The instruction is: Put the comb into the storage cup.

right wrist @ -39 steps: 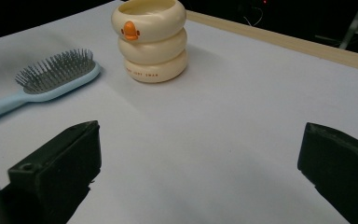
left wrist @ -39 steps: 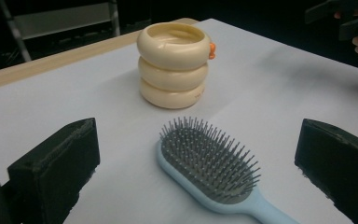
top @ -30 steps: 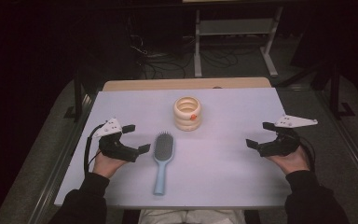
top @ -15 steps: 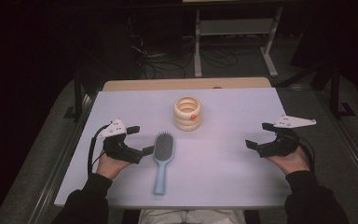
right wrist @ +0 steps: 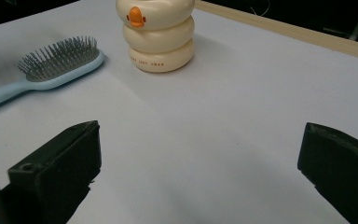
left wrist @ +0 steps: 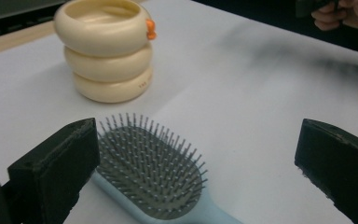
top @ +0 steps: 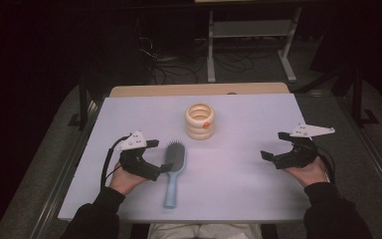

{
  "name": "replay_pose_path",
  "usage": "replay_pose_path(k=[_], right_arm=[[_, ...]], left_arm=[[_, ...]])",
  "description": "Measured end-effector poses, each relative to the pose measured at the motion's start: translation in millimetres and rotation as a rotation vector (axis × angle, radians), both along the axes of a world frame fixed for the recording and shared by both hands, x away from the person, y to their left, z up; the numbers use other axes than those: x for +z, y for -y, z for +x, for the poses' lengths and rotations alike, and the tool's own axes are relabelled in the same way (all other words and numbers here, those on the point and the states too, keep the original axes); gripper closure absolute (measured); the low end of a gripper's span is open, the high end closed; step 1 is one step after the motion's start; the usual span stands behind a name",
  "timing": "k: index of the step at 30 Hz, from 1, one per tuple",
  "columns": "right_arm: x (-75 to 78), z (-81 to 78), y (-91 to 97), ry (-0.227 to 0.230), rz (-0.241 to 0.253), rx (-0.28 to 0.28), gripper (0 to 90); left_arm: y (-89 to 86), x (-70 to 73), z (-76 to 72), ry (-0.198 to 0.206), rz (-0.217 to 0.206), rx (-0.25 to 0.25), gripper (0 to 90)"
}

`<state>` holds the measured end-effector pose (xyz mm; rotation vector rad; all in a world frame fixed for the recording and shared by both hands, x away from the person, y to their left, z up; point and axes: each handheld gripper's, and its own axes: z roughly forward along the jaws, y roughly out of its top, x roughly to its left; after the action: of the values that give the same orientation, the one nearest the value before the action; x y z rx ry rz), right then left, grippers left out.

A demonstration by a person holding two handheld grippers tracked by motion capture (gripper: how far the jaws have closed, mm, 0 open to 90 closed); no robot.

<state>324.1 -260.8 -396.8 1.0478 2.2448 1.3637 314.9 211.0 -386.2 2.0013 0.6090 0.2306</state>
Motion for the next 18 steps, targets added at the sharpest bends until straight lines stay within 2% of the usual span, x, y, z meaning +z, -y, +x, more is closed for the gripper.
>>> replay_pose_path(k=[7, 14, 18], right_arm=[[-0.9, 0.3, -1.2, -0.003, -0.009, 0.007, 0.0], [-1.5, 0.3, -2.4, -0.007, -0.017, 0.010, 0.0], [-1.9, 0.3, -2.8, -0.011, -0.020, 0.014, 0.0]], left_arm=[[10.0, -3.7, -3.2, -0.008, 0.028, -0.041, 0.0], [21.3, -8.9, -6.5, -0.017, 0.084, -0.096, 0.0], [24.1, -11.6, -7.0, -0.029, 0.095, -0.120, 3.8]])
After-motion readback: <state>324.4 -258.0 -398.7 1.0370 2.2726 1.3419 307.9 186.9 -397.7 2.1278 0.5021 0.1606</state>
